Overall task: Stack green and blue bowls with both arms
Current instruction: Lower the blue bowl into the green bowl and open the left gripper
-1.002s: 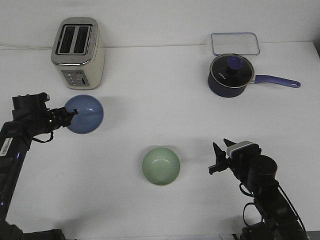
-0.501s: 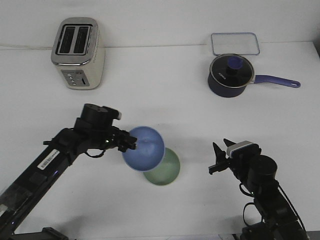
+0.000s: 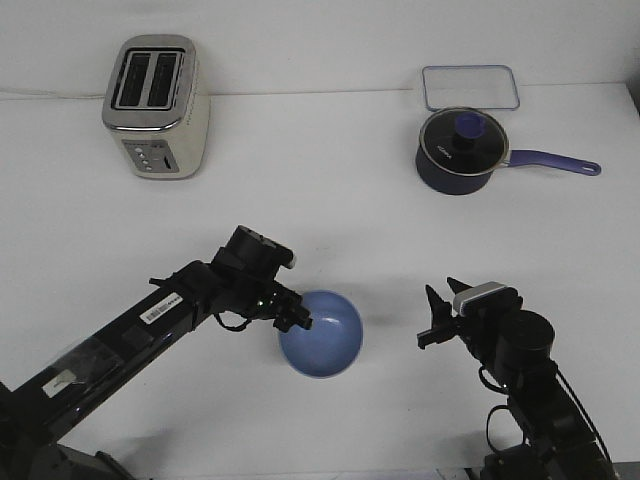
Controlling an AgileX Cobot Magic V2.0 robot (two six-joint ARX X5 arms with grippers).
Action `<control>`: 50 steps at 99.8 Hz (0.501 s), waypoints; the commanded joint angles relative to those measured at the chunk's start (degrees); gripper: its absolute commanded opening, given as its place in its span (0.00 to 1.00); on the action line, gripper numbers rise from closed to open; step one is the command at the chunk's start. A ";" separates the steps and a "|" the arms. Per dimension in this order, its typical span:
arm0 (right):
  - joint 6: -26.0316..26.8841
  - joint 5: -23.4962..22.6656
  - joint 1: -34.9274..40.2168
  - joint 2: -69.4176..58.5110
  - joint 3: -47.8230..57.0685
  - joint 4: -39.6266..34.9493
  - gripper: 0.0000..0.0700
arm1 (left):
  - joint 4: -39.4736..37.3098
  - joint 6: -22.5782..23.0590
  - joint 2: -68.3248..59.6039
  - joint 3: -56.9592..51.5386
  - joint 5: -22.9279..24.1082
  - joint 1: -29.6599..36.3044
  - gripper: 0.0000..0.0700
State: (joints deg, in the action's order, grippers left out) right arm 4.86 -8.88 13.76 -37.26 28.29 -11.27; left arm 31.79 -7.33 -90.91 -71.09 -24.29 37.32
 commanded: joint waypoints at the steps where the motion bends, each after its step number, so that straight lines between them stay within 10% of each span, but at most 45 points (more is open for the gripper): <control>1: -0.37 -0.09 0.04 -0.35 0.39 0.52 0.39 | -0.61 0.70 -1.03 -0.79 0.39 0.61 0.02; 12: -0.39 -0.09 0.04 -0.35 0.39 0.52 0.39 | -1.36 0.87 -1.03 -0.79 0.68 0.83 0.06; 33: -0.39 -0.09 0.04 -0.35 0.39 0.55 0.39 | -1.88 2.14 -1.03 -0.79 -1.90 0.96 0.67; 50: -0.39 -0.09 0.04 -0.35 0.39 0.55 0.39 | -1.99 2.16 1.42 -0.81 -1.27 -0.66 0.73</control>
State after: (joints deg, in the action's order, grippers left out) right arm 4.86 -8.88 13.76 -37.26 28.29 -11.27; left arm 30.06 -6.28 -90.78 -71.09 -25.69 37.34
